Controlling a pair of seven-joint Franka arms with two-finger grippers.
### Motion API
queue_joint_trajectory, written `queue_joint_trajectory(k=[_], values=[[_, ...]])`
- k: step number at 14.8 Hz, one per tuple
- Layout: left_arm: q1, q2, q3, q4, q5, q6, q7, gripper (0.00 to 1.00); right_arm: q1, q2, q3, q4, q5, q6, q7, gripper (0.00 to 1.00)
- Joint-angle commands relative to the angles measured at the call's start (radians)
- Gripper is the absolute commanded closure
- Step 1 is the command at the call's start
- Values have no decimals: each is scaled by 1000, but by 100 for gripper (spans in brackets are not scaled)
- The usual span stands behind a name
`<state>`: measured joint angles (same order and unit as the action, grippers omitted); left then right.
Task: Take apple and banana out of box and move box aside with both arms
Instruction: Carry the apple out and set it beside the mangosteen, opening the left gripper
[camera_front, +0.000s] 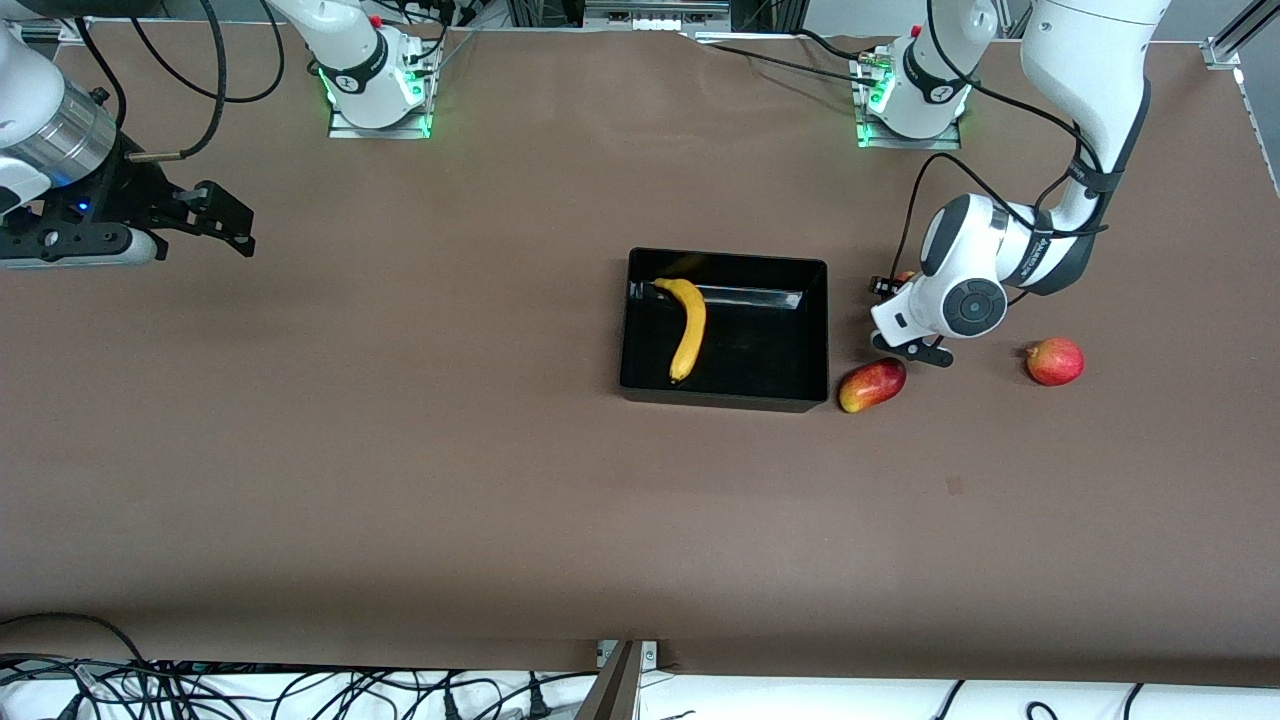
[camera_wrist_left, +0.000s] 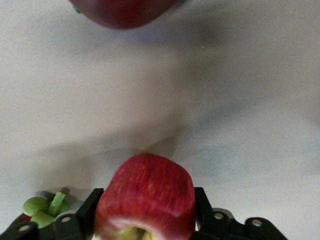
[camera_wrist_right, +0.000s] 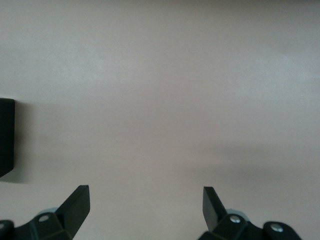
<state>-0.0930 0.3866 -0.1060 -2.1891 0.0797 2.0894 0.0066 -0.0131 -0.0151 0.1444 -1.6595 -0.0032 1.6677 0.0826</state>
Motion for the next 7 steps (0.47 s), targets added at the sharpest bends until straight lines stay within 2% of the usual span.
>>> queue_joint_trajectory(k=[1,3,5,6,7], values=[[-2,-54,-1,20,20,-38,4,0,-14,6,11,17,-3,-14,2,0],[-14,-63,-3,145,15,-199,6,0,-14,6,11,17,-3,-14,2,0],[-62,-31,-15,360,3,-416,-3,0,-14,6,11,15,-3,-14,2,0],[-95,-3,-17,459,-8,-477,-23,0,-14,6,11,17,-3,-14,2,0],[-131,11,-18,513,-44,-485,-67,0,-14,6,11,17,-3,-14,2,0]])
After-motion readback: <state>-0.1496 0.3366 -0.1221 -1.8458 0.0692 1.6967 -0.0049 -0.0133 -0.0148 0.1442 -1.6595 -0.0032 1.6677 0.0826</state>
